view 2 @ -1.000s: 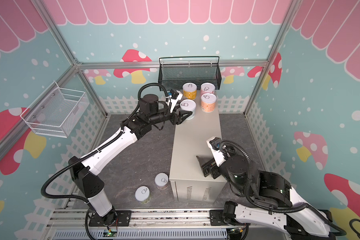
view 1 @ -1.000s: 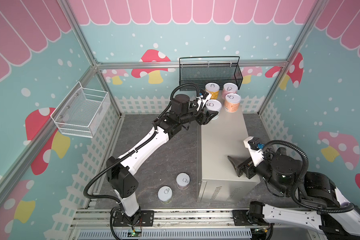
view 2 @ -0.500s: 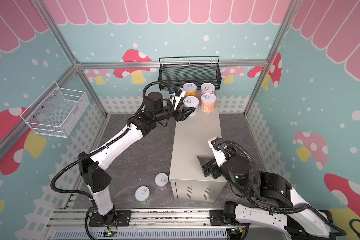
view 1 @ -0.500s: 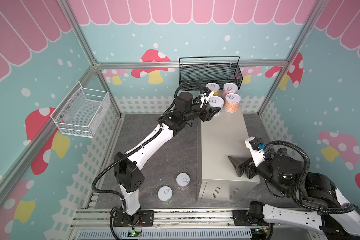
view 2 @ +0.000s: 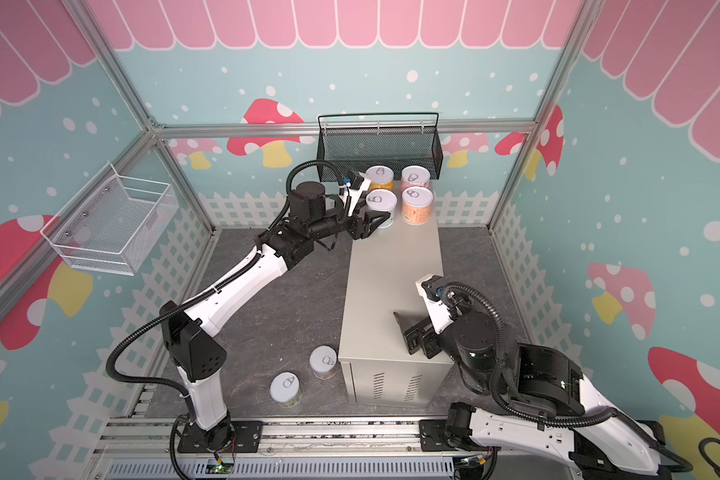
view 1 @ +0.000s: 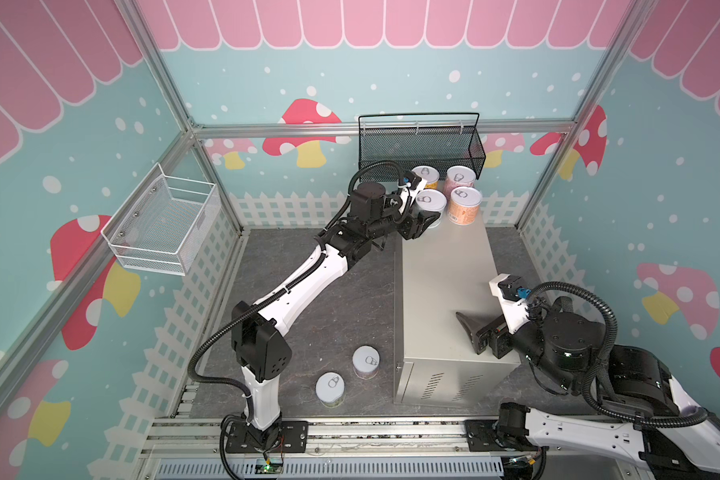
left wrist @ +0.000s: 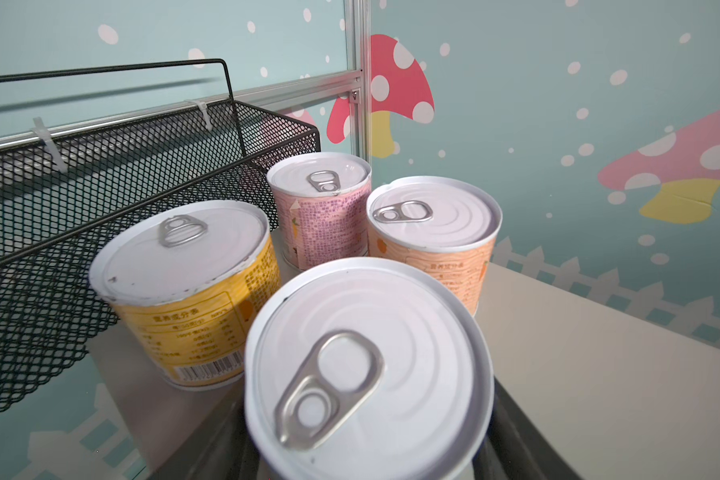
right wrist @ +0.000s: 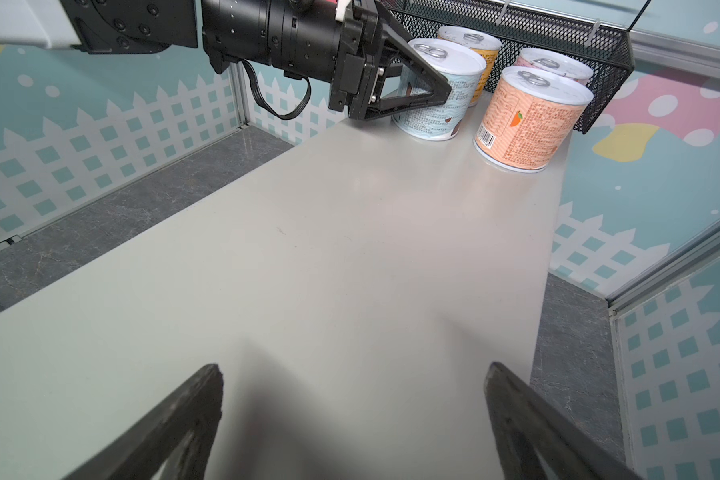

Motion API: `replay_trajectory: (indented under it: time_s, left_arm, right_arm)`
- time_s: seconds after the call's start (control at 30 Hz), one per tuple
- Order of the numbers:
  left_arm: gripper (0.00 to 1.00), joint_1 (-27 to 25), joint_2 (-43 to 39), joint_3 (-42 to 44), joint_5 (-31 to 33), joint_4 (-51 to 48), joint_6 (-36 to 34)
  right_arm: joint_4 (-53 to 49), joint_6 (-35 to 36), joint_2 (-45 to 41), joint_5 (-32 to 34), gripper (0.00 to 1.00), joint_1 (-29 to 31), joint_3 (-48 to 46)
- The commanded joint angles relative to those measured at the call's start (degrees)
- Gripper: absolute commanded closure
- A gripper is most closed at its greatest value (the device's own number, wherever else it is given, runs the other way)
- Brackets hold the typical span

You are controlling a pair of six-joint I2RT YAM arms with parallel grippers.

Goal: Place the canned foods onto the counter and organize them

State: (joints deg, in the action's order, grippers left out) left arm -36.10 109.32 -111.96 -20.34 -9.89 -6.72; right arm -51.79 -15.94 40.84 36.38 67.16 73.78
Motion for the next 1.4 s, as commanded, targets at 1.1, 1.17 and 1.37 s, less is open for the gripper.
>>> replay_trajectory:
  time_s: [1.1, 1.17, 1.37]
  left_arm:
    - [0.31, 0.98, 3.18, 0.58, 0.81, -7.86, -3.30]
    - [0.25, 1.03, 3.19, 0.60, 0.77, -7.88, -3.19]
    - [0.10, 0.95, 2.49, 2.01, 1.44, -7.20, -2.69]
  right_arm:
    - [1.08, -0.75, -0.33, 0.80, 0.01, 0.08, -0.83]
    - [1.12, -0.75, -0.40, 0.80, 0.01, 0.08, -0.93]
    - [1.14, -0.74, -0.41, 0.81, 0.01, 0.08, -1.00]
